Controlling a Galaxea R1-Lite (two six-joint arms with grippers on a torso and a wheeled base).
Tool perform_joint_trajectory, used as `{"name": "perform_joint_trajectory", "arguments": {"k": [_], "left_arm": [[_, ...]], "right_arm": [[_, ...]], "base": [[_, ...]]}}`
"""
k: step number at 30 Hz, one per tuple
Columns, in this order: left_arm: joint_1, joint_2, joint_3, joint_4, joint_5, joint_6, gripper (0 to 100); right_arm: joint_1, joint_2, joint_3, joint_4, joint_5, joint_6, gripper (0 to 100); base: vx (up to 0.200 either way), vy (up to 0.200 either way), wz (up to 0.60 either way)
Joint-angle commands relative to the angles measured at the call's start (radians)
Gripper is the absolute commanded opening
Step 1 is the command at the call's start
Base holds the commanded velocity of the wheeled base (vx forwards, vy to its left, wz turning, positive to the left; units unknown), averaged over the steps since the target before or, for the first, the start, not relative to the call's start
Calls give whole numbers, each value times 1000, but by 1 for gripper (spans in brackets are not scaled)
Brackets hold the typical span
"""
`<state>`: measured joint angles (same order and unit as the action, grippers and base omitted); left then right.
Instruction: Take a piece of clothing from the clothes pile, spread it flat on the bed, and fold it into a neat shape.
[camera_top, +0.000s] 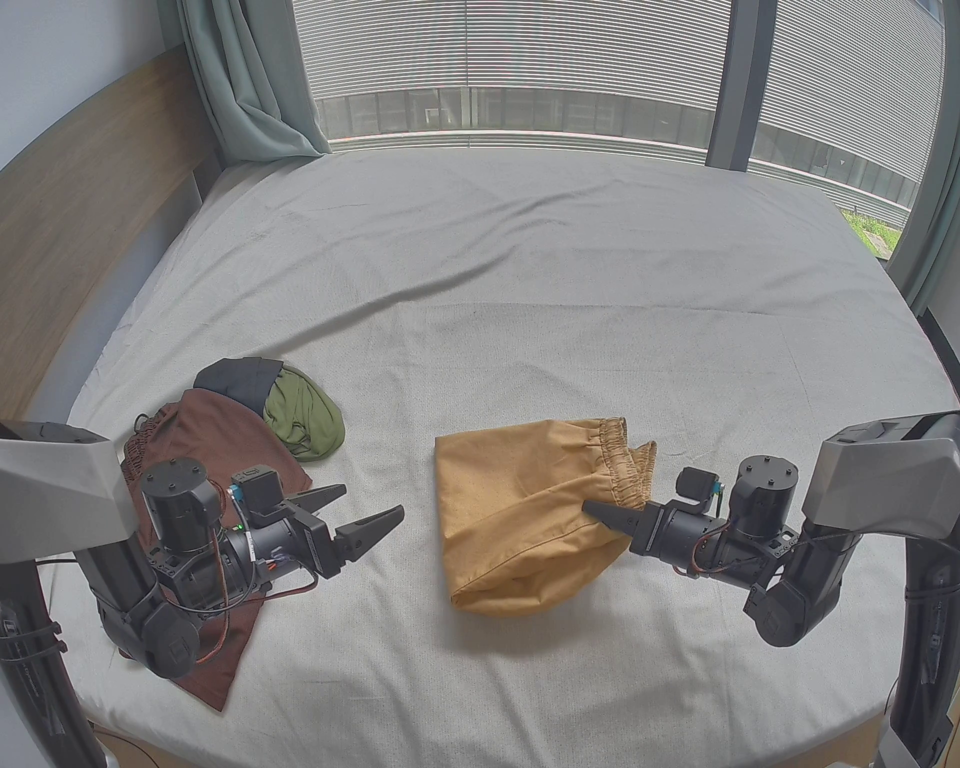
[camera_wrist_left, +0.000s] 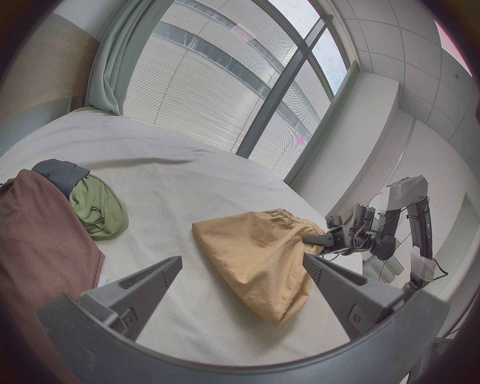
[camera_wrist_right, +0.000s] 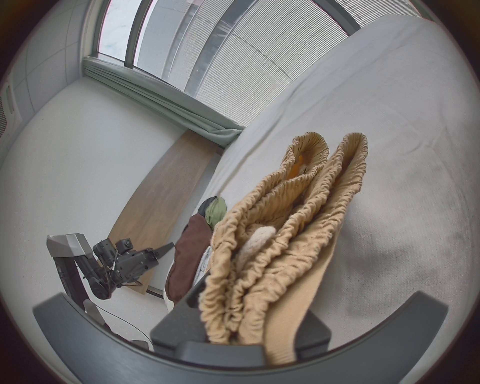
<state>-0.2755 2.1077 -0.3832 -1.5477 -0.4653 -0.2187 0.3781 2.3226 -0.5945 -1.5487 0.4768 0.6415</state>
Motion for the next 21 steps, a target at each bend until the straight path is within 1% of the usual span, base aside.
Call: {"name": "perform_joint_trajectory", "arguments": {"k": [1, 11, 13, 21], "left_arm": [[-4, -34, 14, 0, 1, -2, 100], [-2, -49, 14, 0, -1, -5, 100], [1, -49, 12, 0, -1, -5, 100], [2, -49, 12, 0, -1, -5, 100]], "right_arm": [[10, -71, -13, 1, 5, 12, 0], [25, -144, -51, 6, 42, 33, 0], [25, -161, -82, 6, 55, 46, 0], [24, -161, -168, 7, 74, 69, 0]], "base": [[0, 0, 0], [0, 0, 0], [0, 0, 0], [0, 0, 0]]}}
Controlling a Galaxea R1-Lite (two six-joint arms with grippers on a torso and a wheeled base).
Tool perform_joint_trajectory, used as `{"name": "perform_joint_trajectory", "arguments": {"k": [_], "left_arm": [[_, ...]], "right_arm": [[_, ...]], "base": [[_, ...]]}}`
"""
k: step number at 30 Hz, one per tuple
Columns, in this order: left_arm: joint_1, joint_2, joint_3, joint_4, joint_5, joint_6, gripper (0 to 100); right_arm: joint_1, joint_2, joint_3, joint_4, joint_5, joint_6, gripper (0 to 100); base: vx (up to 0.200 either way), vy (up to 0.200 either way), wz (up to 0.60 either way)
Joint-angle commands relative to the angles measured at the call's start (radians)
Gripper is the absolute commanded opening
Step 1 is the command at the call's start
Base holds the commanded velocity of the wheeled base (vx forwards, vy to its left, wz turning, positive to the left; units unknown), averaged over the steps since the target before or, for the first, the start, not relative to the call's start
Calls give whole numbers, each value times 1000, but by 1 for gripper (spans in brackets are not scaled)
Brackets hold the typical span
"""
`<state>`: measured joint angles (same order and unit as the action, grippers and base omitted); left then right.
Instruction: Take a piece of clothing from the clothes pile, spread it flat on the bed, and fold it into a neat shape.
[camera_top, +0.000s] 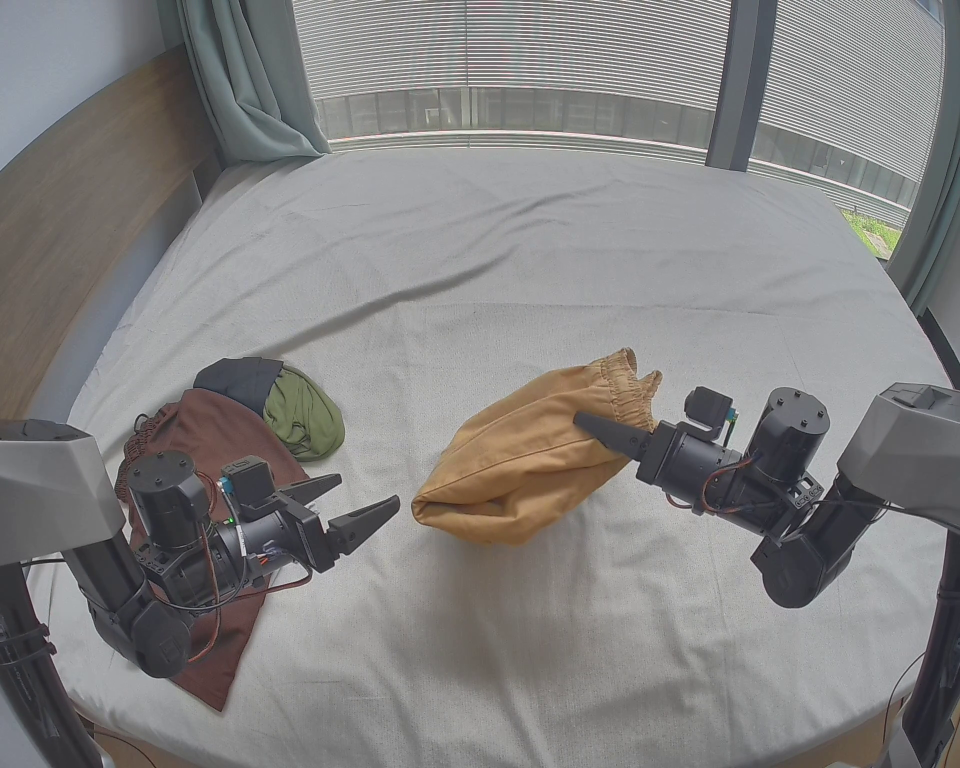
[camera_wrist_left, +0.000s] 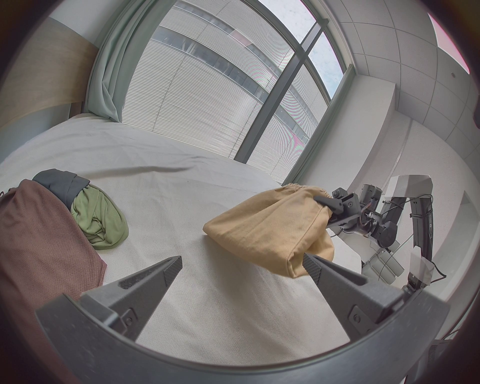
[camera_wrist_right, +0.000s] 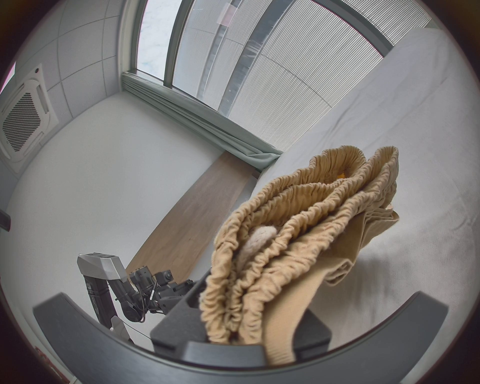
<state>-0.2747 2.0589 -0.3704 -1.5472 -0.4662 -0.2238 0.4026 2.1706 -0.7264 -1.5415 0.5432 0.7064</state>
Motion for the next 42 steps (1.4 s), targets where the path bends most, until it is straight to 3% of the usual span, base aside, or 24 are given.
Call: {"name": "perform_joint_trajectory", "arguments": {"k": [1, 12, 30, 42], "left_arm": [[2, 0, -1, -1, 0, 0, 100], [2, 3, -2, -1, 0, -2, 100], [2, 3, 2, -1, 0, -2, 100], [2, 4, 2, -1, -2, -2, 100]], "right_arm": [[-2, -3, -54, 0, 11, 4, 0], [-16, 52, -222, 1, 23, 81, 0], [-67, 357, -732, 146, 37, 137, 0], [-83, 403, -818, 175, 37, 139, 0]], "base": [[0, 0, 0], [0, 0, 0], [0, 0, 0], [0, 0, 0]]}}
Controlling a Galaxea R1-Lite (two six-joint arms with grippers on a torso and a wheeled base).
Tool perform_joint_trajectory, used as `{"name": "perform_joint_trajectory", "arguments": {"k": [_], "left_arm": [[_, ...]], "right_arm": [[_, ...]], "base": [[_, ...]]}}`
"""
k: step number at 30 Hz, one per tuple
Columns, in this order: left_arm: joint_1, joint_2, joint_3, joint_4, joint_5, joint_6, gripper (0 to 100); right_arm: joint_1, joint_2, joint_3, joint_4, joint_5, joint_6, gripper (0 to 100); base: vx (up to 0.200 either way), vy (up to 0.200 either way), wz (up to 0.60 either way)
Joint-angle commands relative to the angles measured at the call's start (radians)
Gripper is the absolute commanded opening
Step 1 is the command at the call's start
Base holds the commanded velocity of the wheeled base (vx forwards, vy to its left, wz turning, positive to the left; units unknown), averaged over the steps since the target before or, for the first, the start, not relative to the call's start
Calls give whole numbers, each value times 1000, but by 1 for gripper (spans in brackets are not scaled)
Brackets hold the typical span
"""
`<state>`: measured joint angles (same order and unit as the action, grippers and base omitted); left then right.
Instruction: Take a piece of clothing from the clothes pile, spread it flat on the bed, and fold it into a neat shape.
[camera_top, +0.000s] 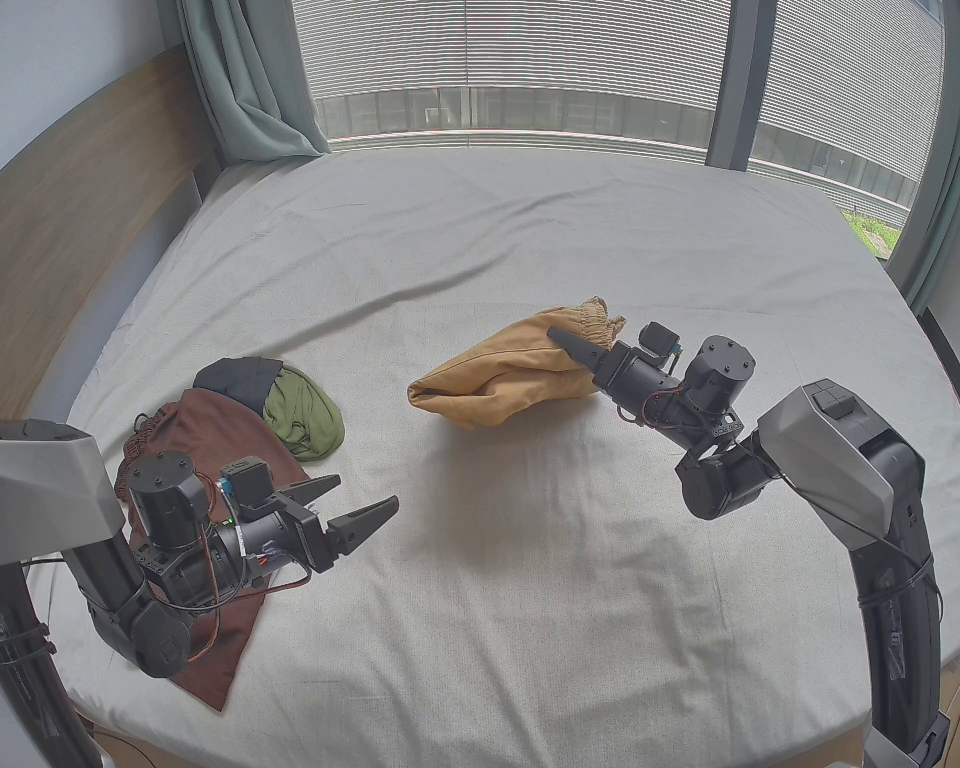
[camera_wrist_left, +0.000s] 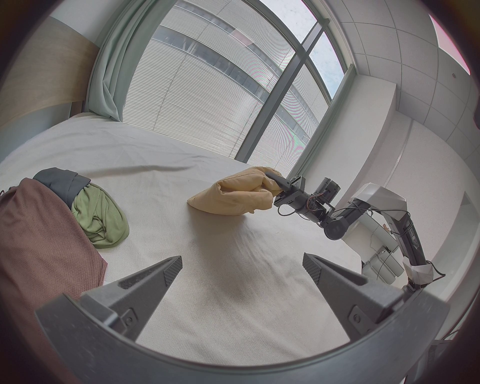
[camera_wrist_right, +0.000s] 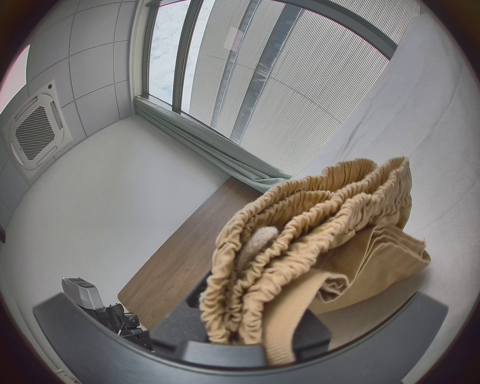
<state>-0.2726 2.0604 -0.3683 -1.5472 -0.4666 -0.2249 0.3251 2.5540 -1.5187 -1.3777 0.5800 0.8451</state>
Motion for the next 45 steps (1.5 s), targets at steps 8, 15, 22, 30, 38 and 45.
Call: {"name": "perform_joint_trajectory", "arguments": {"k": [8, 15, 22, 30, 38, 45], "left_arm": [[-2, 10, 2, -1, -1, -1, 100], [-5, 12, 3, -1, -1, -2, 100], [-5, 14, 6, -2, -1, -2, 100], [-2, 12, 12, -2, -3, -1, 100], [-2, 10, 12, -2, -6, -2, 100], [-2, 7, 11, -2, -6, -1, 100]], "right_arm": [[-21, 14, -144, 83, 0, 0, 0], [-21, 23, -273, 157, -2, 2, 0], [-29, 94, -322, 181, -3, 0, 0], [-52, 164, -204, 131, -5, -6, 0], [-41, 115, 97, -20, -5, -11, 0], [-37, 126, 229, -123, -8, -14, 0]], "base": [[0, 0, 0], [0, 0, 0], [0, 0, 0], [0, 0, 0], [0, 0, 0], [0, 0, 0]]}}
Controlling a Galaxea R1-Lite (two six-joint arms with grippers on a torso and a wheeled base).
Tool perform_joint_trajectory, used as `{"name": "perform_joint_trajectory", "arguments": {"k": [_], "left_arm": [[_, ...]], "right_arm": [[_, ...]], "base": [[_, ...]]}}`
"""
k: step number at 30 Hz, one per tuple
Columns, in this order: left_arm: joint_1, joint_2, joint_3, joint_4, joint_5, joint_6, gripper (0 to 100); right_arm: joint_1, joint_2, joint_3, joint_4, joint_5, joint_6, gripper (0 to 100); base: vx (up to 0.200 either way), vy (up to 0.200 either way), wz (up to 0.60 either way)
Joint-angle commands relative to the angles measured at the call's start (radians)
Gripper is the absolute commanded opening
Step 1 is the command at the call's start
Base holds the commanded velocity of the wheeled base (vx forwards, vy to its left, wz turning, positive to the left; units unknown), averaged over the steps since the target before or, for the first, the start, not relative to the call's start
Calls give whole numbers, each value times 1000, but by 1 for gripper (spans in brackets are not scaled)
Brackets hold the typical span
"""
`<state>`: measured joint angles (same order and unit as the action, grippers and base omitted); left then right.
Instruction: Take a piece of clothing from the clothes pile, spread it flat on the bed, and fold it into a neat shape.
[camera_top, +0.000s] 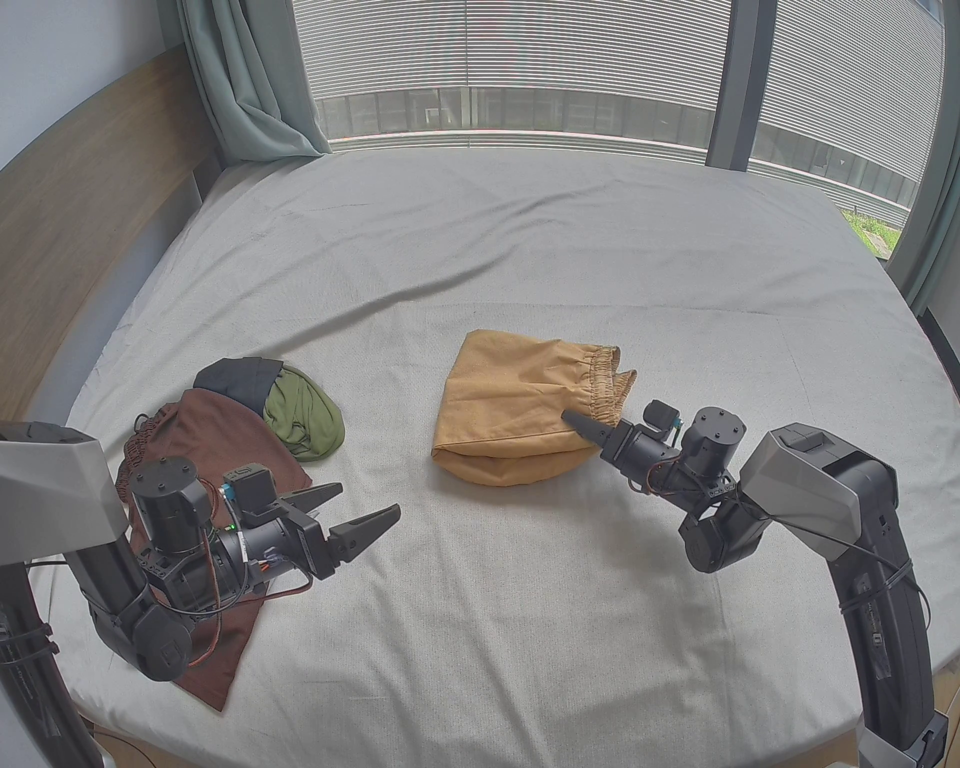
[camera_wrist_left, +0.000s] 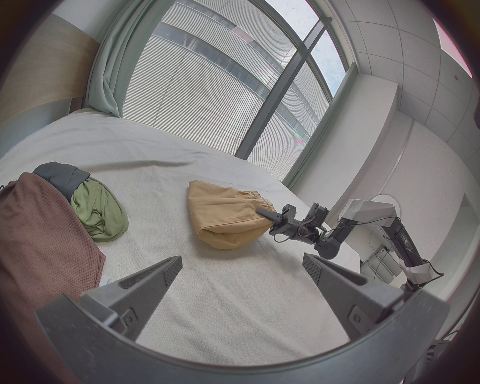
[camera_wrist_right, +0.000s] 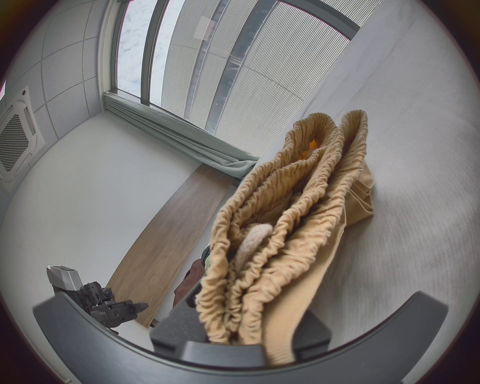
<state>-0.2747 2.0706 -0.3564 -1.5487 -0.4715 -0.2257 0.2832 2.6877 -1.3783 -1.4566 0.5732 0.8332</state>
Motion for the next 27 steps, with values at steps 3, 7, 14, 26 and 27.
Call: {"name": "perform_joint_trajectory", "arguments": {"k": [3, 7, 14, 26, 27], "left_arm": [[2, -3, -1, -1, -1, 0, 100], [2, -4, -3, -1, -1, -1, 100], [0, -6, -4, -1, -1, 0, 100], [3, -11, -12, -1, -1, -1, 100], [5, -11, -12, -1, -1, 0, 100]], "right_arm": [[5, 0, 93, -48, -1, -8, 0], [5, 1, 90, -48, -3, -8, 0], [4, -2, 93, -48, -4, -8, 100], [19, -89, 387, -50, -1, -121, 100], [25, -97, 420, -54, -1, -132, 100]], "base": [[0, 0, 0], [0, 0, 0], [0, 0, 0], [0, 0, 0], [0, 0, 0]]}}
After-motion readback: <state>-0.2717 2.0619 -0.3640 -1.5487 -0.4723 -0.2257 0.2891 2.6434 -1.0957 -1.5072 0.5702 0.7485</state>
